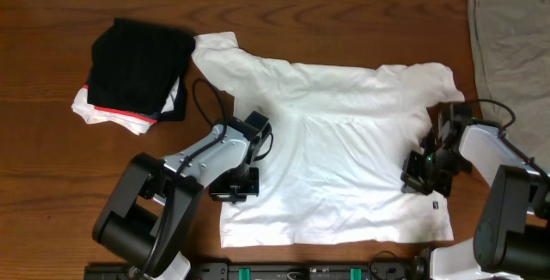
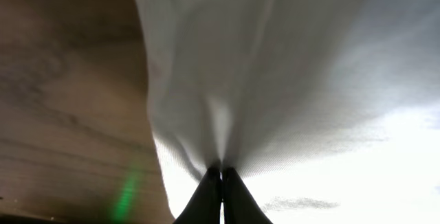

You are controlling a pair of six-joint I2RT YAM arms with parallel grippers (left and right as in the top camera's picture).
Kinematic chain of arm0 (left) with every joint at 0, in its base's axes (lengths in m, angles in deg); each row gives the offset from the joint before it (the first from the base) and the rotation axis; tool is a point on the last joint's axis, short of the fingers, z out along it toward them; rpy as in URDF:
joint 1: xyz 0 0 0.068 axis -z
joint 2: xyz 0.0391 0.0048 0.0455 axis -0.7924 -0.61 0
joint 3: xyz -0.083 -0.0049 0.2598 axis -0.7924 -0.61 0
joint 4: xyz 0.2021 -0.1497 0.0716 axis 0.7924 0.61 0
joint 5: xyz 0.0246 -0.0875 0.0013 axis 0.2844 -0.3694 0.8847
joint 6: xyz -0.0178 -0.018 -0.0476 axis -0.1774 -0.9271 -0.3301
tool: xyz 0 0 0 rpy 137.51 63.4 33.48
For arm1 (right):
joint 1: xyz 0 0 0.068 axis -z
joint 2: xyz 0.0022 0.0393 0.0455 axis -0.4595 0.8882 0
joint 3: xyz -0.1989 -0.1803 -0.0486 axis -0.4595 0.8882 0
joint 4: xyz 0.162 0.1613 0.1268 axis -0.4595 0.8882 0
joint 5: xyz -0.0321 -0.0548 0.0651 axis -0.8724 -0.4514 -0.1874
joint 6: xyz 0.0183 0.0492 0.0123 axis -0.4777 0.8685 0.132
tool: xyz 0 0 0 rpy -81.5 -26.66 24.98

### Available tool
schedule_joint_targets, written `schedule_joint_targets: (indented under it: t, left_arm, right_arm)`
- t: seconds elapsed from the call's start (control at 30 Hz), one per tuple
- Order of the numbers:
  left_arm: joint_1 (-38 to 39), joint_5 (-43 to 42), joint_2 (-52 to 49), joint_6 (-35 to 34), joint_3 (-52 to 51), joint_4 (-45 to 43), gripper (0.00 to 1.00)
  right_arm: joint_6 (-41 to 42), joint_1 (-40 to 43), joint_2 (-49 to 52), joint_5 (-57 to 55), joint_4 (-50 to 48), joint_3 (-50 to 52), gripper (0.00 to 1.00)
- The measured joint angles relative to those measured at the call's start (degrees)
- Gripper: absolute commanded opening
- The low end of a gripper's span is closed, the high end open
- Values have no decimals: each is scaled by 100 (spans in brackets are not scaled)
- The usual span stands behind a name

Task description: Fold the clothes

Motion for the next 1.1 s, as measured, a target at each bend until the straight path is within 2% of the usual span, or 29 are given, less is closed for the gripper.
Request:
schedule_joint_targets:
  t: [0.13,0.23,0.4,0.5,0.53,0.63,0.73,0.77,0.8,0.87,0.97,1.0,1.1]
  left_arm:
    - [59,-31,332,0,-85,177,6]
    - [63,-66,1019,0,-39,299,6]
    - [35,-74,2363,0,219,79,7]
    - [-127,-61,3027,-22,269,-249,12]
    - [-216,-13,3202,-48,278,-337,17]
    - [-538,85,3589,-116,278,-640,42]
    - [-868,243,3812,-157,278,-817,79]
    - [-940,282,3836,-157,278,-817,98]
    - [-988,297,3842,-151,278,-807,98]
    - [-1054,337,3840,-201,278,-796,98]
    - [-1069,363,3840,-216,278,-800,98]
    - [-1069,363,3840,-216,278,-796,98]
    - [-1071,363,3840,-214,278,-798,98]
  right_arm:
    - [37,2,-595,-326,509,-42,1]
    - [4,2,-1331,-374,848,-326,1]
    - [-448,-7,-2457,151,984,-866,1]
    - [-876,-118,-2796,518,929,-1019,1]
    - [-1025,-199,-2837,623,918,-1064,1]
    - [-1338,-557,-2815,883,728,-1119,1]
    - [-1558,-1091,-2656,970,413,-1119,1]
    - [-1622,-1331,-2546,940,245,-1119,1]
    - [-1648,-1484,-2461,940,140,-1121,3]
    - [-1705,-1853,-2192,828,-109,-1121,15]
    - [-1856,-2277,-1753,588,-439,-1121,24]
    - [-1908,-2385,-1602,527,-590,-1121,30]
    - [-2133,-2638,-1106,411,-1036,-1121,37]
